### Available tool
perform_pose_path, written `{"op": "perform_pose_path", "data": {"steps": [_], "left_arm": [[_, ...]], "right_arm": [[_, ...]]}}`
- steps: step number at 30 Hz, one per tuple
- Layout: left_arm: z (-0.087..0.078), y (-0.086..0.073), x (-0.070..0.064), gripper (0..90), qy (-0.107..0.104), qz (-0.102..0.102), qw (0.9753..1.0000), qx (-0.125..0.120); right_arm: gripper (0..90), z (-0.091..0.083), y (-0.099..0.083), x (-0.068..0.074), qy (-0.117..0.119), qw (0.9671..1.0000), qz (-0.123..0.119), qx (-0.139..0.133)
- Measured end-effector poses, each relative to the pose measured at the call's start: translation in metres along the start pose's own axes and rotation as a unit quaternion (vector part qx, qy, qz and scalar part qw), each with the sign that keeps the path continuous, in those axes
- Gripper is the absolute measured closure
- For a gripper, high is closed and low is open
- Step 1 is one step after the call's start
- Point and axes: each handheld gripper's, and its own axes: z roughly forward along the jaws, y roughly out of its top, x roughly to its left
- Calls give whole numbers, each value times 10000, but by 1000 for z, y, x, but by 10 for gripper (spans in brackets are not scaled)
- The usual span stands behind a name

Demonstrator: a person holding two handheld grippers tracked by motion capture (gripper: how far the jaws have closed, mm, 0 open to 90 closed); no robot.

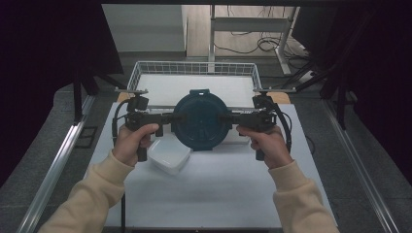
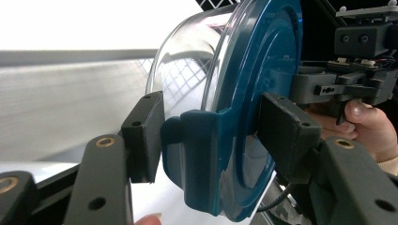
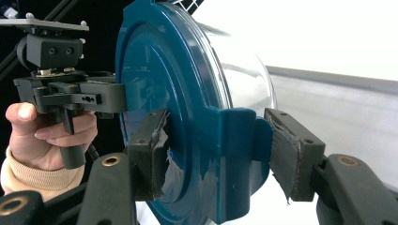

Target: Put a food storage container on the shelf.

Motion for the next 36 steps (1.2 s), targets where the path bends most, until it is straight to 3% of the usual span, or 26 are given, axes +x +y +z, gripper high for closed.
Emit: {"op": "perform_pose_path", "data": {"steps": [14,19,25,30,36], "left_arm": [[-7,46,-7,424,118,133,9998,-49],[-6,63,0,424,79,70,9999,-7],[-6,81,8,424,105,176,9997,-124],[-3,94,19,423,62,60,9999,-61],[9,107,33,423,44,-104,9999,-32]], "right_arm": [[426,0,38,4,113,9998,-47,-148],[428,5,53,2,97,9999,-61,-129],[430,13,74,-3,133,9999,-43,-95],[430,20,87,-6,79,9999,-14,-101],[430,29,99,-21,87,9998,191,-39]]}}
